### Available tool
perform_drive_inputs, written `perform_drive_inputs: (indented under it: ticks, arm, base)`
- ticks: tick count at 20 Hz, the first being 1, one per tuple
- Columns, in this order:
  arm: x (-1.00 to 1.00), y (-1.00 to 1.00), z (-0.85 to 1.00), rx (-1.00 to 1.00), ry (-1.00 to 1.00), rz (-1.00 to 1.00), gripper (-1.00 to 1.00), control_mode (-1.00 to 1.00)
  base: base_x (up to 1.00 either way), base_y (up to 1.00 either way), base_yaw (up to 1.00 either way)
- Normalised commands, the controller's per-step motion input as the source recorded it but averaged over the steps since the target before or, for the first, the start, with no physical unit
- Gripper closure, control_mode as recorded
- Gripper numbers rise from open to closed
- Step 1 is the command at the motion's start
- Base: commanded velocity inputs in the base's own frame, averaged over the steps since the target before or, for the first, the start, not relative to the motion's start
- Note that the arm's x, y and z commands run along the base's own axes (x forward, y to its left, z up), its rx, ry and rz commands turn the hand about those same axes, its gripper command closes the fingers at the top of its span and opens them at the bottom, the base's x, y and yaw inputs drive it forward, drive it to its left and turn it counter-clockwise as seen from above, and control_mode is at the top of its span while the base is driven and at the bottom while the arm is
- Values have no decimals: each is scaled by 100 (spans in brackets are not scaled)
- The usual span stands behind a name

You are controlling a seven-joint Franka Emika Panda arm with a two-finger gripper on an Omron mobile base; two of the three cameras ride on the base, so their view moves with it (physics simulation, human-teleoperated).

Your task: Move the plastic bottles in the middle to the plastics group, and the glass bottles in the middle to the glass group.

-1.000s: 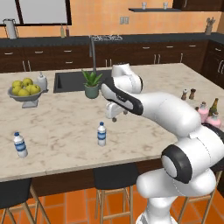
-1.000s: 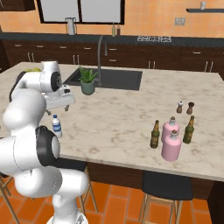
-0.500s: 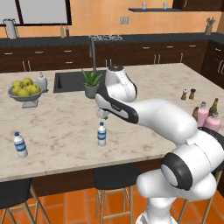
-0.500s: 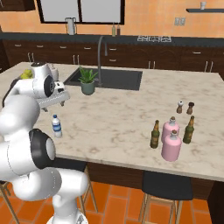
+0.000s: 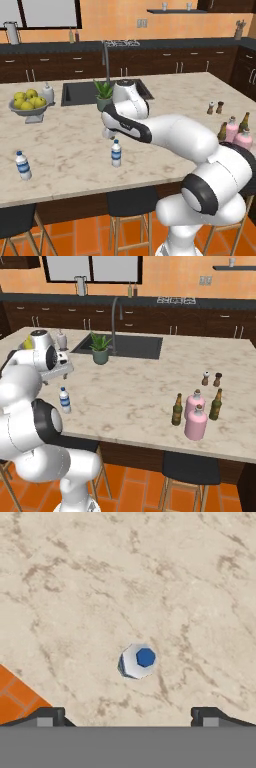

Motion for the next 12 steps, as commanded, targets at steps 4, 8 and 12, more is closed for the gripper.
perform_drive_inputs:
  ticks: [4, 8, 12]
  arm:
    - [17, -1, -20, 0, 7, -1, -100, -100]
    - [39, -3, -27, 0, 8, -1, -100, -100]
    - [8, 0, -34, 0, 2, 0, -100, -100]
  base:
    - [0, 0, 0]
    - [0, 0, 0]
    - [0, 0, 0]
